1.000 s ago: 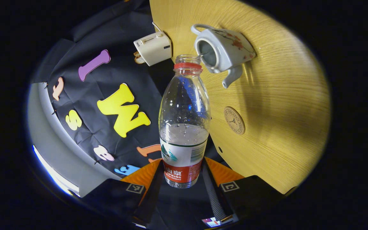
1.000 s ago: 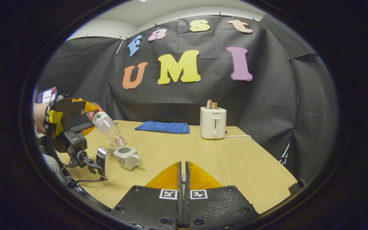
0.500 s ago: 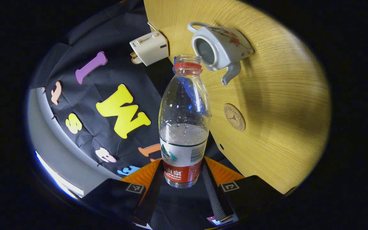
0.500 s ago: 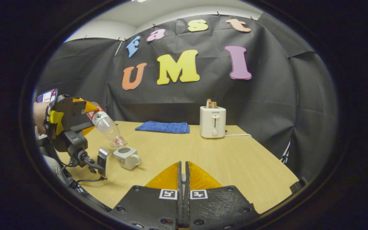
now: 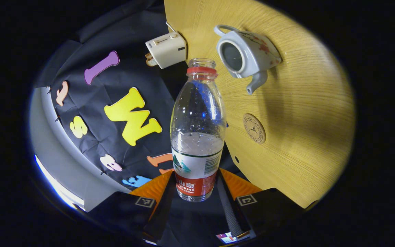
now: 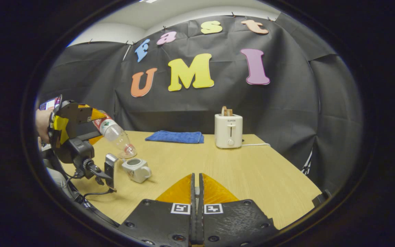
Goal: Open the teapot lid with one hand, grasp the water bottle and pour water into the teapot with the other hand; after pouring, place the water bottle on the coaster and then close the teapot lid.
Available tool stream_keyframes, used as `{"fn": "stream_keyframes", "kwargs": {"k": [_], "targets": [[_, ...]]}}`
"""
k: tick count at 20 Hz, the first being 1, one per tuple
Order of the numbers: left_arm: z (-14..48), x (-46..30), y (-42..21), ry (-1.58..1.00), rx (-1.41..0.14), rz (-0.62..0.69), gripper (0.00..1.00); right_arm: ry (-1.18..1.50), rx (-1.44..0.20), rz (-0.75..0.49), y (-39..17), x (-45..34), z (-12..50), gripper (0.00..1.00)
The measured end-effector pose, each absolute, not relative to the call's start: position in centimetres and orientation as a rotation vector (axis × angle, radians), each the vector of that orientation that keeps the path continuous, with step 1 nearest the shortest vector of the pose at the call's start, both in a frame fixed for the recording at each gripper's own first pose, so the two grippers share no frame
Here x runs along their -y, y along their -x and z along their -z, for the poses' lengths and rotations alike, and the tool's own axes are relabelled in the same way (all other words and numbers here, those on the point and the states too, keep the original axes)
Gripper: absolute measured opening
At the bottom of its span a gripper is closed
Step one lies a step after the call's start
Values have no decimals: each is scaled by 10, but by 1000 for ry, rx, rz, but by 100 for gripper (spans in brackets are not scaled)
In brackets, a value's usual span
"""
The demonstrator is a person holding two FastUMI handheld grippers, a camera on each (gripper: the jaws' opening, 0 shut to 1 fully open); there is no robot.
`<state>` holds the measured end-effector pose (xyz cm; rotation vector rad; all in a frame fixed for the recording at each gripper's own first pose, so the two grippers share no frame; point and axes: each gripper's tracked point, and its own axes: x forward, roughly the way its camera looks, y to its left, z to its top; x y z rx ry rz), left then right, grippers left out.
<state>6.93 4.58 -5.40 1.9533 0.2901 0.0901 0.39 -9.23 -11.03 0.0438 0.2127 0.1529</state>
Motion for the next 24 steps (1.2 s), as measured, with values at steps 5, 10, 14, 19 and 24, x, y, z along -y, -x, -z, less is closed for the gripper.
{"fn": "stream_keyframes", "kwargs": {"k": [5,10,14,19,24], "targets": [[61,-56,-76,-1860,-289,-65,71,-34,-211,-149,-4,86,107,0],[96,-73,-71,-1454,-367,1,71,-59,-198,-144,-7,77,94,0],[111,-80,-63,-1116,-371,-10,71,-36,-192,-148,-8,64,87,0],[106,-67,-58,-559,-332,39,72,-46,-170,-158,-9,47,72,0],[71,-54,-52,-153,-164,24,72,-25,-163,-179,-10,29,66,0]]}}
